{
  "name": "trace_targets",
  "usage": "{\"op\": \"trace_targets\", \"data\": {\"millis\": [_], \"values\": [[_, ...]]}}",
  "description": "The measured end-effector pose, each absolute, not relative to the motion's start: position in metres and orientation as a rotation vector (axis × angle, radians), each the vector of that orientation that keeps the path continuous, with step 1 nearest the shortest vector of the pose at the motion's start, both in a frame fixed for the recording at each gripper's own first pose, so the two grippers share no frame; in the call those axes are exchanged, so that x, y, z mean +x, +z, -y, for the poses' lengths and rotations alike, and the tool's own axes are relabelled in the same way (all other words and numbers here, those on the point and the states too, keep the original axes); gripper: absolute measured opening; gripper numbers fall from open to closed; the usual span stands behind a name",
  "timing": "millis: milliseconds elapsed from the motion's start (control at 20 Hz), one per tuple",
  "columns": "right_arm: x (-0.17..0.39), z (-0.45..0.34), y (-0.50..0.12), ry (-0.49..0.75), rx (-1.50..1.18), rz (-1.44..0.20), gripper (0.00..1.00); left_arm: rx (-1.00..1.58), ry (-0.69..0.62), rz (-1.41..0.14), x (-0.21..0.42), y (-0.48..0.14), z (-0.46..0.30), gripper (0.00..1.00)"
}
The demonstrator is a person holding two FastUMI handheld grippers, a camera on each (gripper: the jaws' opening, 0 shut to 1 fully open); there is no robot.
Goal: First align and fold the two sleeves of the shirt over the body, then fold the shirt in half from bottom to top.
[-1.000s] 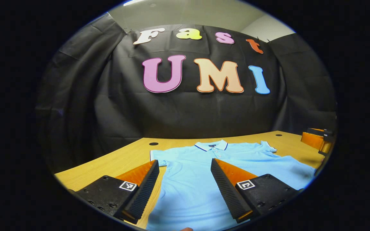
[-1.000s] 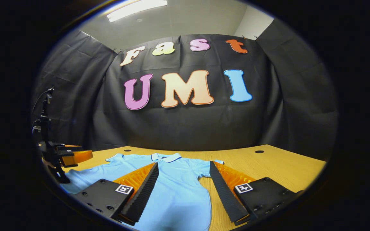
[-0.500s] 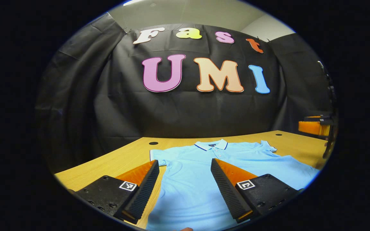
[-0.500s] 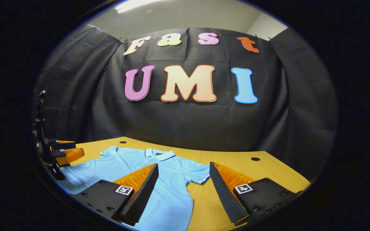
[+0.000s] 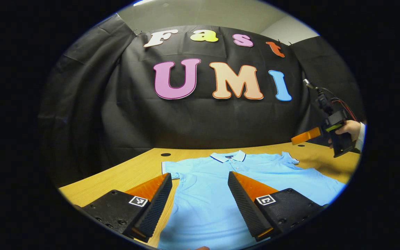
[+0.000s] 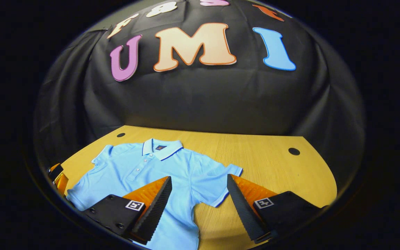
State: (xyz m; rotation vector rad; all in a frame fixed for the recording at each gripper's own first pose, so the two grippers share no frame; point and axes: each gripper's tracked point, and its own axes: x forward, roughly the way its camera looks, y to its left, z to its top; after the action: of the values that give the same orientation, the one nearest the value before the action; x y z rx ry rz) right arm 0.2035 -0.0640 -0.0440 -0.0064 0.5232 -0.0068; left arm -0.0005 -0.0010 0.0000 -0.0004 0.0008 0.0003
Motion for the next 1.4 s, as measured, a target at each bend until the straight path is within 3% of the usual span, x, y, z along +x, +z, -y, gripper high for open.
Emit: {"op": "trace_targets", "data": {"millis": [300, 850, 1050, 1200, 1300, 1350, 1400], "values": [[0.239, 0.104, -0.116, -0.127, 0.007, -0.719, 1.00, -0.002, -0.002, -0.003, 0.000, 0.000, 0.001, 0.96], [0.243, 0.107, -0.142, -0.129, -0.004, -0.741, 0.94, -0.005, -0.003, -0.005, 0.000, -0.001, 0.002, 0.97], [0.244, 0.103, -0.143, -0.108, 0.006, -0.738, 0.70, -0.005, -0.003, -0.006, -0.001, -0.001, 0.002, 0.96], [0.245, 0.096, -0.139, -0.106, 0.048, -0.744, 0.22, -0.005, -0.004, -0.007, -0.001, 0.000, 0.000, 0.96], [0.245, 0.095, -0.141, -0.103, 0.079, -0.749, 0.17, -0.005, -0.005, -0.008, -0.002, 0.000, 0.000, 0.97], [0.244, 0.092, -0.138, -0.099, 0.096, -0.750, 0.07, -0.004, -0.005, -0.007, -0.002, 0.000, 0.000, 0.97], [0.247, 0.090, -0.133, -0.099, 0.100, -0.737, 0.07, -0.004, -0.005, -0.007, -0.001, 0.000, -0.001, 0.97]]}}
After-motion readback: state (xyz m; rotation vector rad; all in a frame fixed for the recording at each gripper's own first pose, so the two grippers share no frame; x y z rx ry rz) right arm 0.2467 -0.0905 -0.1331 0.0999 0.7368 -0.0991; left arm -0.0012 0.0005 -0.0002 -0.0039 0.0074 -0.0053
